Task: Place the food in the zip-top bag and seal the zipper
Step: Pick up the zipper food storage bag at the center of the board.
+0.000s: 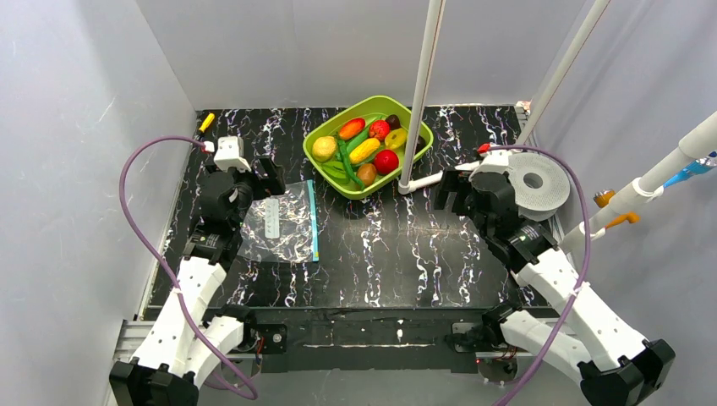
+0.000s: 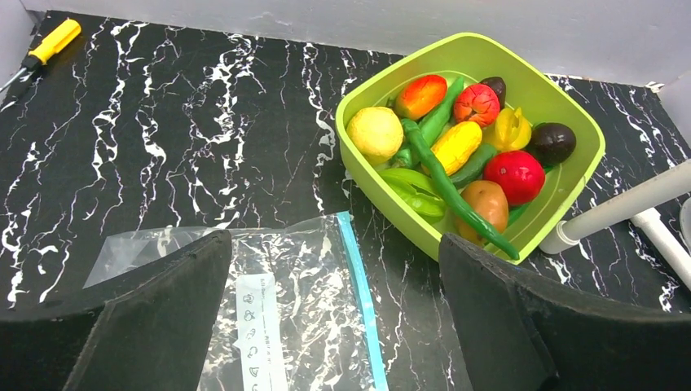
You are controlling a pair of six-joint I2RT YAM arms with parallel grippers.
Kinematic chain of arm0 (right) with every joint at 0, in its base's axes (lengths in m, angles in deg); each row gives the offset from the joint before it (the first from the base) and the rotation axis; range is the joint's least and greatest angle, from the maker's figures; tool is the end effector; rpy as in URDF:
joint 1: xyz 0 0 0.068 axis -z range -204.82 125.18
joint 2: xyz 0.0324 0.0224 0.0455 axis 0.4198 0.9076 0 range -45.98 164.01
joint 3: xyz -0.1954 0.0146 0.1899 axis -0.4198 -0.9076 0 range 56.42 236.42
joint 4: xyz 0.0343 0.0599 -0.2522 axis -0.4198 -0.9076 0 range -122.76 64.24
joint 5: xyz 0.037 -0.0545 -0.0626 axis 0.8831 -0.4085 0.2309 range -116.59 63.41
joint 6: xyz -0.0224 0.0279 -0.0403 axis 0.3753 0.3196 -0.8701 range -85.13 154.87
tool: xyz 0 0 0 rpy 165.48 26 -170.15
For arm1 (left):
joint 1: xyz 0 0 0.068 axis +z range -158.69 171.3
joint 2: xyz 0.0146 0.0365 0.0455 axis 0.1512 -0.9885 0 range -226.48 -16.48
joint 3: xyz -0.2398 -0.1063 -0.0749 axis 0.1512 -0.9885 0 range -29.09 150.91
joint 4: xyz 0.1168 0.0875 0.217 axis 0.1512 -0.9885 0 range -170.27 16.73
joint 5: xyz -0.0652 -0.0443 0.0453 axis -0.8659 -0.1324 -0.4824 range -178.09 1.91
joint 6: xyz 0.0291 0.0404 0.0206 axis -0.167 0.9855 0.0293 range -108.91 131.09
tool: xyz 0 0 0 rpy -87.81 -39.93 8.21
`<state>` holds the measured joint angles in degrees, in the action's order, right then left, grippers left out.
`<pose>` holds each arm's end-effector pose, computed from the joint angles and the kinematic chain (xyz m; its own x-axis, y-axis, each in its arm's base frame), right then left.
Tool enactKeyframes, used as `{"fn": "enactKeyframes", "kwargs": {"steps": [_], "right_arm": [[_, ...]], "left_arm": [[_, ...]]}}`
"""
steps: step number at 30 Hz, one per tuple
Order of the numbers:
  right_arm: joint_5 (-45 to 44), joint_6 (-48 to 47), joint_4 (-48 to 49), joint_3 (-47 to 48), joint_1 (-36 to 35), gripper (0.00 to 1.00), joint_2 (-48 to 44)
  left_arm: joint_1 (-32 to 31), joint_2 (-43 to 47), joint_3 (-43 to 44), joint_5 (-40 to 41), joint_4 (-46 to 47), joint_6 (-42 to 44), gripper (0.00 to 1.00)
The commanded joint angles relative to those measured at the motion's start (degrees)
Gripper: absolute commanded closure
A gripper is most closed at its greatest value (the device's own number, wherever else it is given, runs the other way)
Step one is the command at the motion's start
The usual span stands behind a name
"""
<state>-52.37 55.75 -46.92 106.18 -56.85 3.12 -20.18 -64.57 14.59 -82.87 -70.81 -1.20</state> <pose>0.1699 0.0880 0.3388 -0.3248 0.1754 -0.9294 -0.0177 0.9813 0.1914 0.1985 -0.0371 0.3472 -0.0559 -0.2051 -0.9771 0.0996 0.9726 -0.2099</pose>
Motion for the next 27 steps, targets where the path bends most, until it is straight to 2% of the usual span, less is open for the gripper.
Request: {"fn": "enactKeyframes", "kwargs": {"steps": [1,4,10,17,21,27], "right_arm": [[1.1,2.8,-0.3,1.1,-0.4,0.00,1.1],[4.3,3.8,-0.7,1.5,-0.4,0.00,3.1],[16.2,7.3,2.0,0.3,-0.8,0.00,8.7],[20.4,8.8,2.5,1.1,-2.3,0.00,13.6],[21.4,9.0,3.9,0.1,-2.4,0.00,13.3],[22.3,9.4,3.7,0.9,-2.5,0.00,14.1]], "left_arm": [[-0.4,0.4,2.3,-0.6,-0.1,-0.5,0.02],[-0.6,-1.1,2.8,-0.6,-0.7,-0.9,0.02],[-0.6,-6.6,6.2,0.6,-6.0,-2.7,0.02],[-0.6,-18.1,11.3,-1.7,-13.3,-9.6,0.02],[-1.9,-27.9,17.0,-1.4,-21.0,-13.0,0.15],[-6.9,-41.0,25.6,4.1,-33.0,-13.5,0.23]]}}
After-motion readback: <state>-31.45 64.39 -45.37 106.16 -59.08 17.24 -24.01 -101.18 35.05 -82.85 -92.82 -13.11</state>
